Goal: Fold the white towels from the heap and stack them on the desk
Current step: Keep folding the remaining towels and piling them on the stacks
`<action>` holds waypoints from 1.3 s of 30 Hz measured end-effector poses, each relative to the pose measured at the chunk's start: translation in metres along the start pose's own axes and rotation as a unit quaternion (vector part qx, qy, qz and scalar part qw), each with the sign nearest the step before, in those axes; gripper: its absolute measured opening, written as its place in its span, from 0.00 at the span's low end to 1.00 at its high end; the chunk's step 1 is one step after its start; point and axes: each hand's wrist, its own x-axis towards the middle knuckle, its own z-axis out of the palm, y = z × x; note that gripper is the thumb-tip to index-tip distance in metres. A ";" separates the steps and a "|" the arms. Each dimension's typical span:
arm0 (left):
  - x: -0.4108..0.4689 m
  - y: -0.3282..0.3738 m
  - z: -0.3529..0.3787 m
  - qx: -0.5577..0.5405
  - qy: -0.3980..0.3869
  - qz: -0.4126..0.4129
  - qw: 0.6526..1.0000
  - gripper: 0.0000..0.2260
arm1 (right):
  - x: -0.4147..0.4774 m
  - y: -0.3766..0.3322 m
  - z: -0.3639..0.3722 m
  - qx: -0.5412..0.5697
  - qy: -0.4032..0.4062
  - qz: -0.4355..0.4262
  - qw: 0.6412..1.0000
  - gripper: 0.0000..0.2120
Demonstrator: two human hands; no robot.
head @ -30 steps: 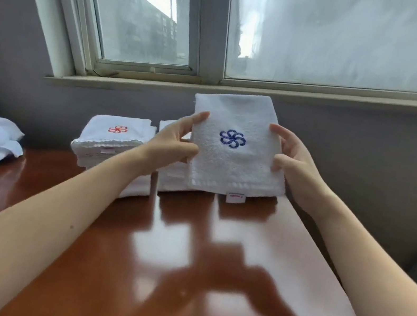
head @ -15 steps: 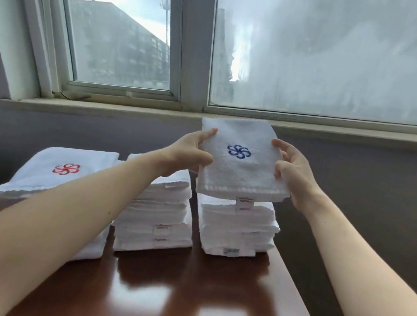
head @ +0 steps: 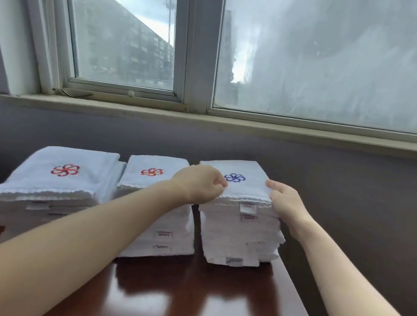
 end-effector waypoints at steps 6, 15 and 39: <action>-0.061 -0.012 -0.009 -0.017 0.069 0.057 0.996 0.17 | -0.044 -0.028 0.006 -0.175 0.033 -0.084 0.980 0.23; -0.185 -0.066 -0.046 -0.048 0.147 0.012 0.988 0.17 | -0.144 -0.089 0.084 -0.299 -0.077 -0.261 0.914 0.26; -0.501 -0.338 -0.142 0.066 0.076 -0.395 0.913 0.25 | -0.278 -0.241 0.466 -0.425 -0.347 -0.432 0.715 0.28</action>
